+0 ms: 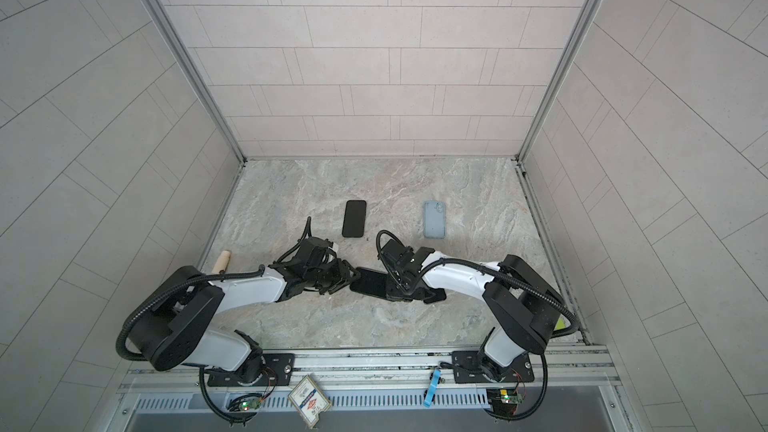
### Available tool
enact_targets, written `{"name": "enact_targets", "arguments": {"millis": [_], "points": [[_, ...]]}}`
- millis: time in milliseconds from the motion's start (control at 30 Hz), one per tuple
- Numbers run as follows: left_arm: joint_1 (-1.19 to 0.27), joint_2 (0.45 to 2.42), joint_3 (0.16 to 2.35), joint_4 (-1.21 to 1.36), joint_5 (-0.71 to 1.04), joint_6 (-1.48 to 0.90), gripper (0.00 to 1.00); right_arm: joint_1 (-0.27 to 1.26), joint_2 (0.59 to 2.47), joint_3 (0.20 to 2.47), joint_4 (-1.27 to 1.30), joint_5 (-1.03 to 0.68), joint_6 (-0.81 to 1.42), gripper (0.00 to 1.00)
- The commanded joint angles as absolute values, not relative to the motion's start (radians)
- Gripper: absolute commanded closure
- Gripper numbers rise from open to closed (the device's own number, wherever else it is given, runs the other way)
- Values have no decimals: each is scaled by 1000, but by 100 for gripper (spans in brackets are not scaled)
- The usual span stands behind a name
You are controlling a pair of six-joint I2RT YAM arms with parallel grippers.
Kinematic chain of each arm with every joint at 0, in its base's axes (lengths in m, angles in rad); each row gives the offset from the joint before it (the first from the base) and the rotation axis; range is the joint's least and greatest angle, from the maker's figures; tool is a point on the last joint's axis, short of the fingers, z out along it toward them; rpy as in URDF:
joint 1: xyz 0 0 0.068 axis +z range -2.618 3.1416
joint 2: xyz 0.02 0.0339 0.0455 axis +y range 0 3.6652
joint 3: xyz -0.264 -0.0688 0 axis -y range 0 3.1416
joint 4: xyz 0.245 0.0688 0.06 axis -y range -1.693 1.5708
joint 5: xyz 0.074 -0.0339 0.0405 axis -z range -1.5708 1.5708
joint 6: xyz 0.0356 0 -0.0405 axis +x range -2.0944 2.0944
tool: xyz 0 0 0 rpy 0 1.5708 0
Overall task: Put the phone into the phone case
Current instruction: 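Press along the phone edge with the right gripper while left holds the case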
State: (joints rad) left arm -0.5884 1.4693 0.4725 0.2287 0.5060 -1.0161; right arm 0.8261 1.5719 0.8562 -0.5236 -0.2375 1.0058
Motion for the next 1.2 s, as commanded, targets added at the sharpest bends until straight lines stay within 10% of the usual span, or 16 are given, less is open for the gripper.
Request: {"name": "enact_targets", "arguments": {"millis": [0, 1167], "points": [[-598, 1500, 456, 209, 537, -1015, 50, 866, 1631, 854, -454, -295, 997, 91], [-597, 1450, 440, 164, 499, -1009, 51, 719, 1432, 891, -624, -219, 873, 84]]}}
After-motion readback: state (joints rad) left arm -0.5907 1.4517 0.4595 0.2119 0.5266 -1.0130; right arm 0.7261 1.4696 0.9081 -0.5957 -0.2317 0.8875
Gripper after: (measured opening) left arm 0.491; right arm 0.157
